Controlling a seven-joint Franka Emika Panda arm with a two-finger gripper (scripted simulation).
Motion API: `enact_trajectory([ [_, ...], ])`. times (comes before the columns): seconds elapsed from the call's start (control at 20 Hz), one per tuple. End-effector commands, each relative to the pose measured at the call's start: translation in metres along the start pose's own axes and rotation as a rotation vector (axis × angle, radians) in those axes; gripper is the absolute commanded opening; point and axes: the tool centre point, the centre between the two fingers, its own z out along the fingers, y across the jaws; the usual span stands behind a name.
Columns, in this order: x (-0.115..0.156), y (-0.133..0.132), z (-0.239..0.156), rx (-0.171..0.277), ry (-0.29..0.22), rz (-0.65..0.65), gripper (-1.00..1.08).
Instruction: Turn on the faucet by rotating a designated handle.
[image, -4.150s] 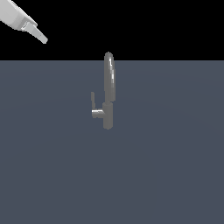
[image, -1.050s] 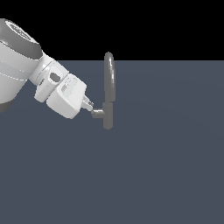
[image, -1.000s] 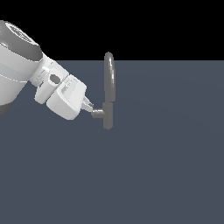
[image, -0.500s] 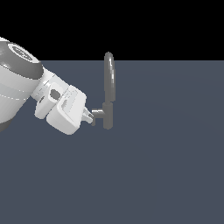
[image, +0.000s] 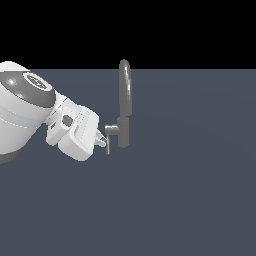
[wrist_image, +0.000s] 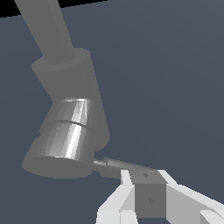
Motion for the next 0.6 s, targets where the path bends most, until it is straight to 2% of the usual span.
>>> enact_trajectory([
  [0.0, -0.005, 0.015, 0.025, -0.039, 0.021, -0.012, -1.00],
  [0.05, 0.001, 0.006, -0.001, -0.009, -0.014, 0.007, -1.00],
  [0.55, -0.017, -0.012, 0.029, -0.027, 0.006, -0.004, -1.00],
])
